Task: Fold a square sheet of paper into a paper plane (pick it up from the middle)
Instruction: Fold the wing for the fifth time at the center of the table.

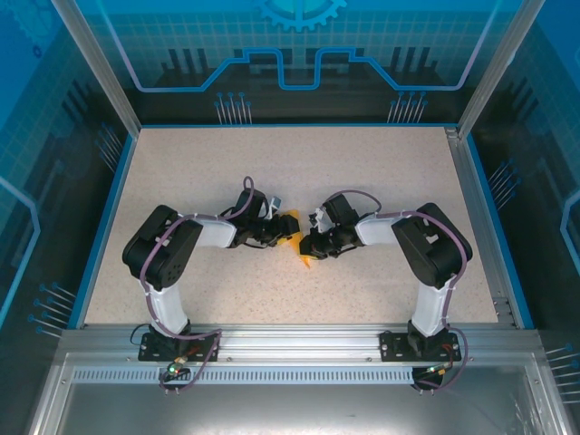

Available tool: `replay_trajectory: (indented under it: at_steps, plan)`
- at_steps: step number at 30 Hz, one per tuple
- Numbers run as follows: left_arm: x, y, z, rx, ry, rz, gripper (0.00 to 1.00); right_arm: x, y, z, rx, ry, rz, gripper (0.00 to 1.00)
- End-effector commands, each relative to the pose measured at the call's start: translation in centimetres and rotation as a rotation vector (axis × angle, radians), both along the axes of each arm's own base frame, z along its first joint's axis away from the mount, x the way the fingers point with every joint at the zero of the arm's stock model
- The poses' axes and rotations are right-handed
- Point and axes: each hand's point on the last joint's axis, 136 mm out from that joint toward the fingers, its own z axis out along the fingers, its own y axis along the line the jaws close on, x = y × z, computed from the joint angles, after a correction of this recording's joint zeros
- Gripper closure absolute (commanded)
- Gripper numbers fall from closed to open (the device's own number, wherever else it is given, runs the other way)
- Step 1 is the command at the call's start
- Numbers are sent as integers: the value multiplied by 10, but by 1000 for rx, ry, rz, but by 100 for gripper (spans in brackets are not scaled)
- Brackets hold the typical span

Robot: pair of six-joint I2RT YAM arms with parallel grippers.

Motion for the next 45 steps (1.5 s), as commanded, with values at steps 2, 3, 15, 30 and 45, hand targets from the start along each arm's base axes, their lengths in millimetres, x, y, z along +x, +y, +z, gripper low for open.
replay_trajectory:
  at_steps: [2, 3, 15, 30, 45]
  plan:
    - [-9, 2, -29, 57, 59, -22, 47, -12, -3, 2, -34, 33, 21, 85]
    - [-9, 1, -29, 57, 59, -23, 47, -13, -4, 2, -38, 34, 20, 85]
    - [-10, 1, -28, 58, 60, -27, 47, -19, -15, -14, -119, 42, 22, 94]
    - [-10, 0, -30, 56, 64, -29, 48, -27, -10, -3, -123, 14, 78, 86]
    - [-11, 2, -31, 59, 66, -30, 48, -24, -11, 6, -92, -13, 67, 83]
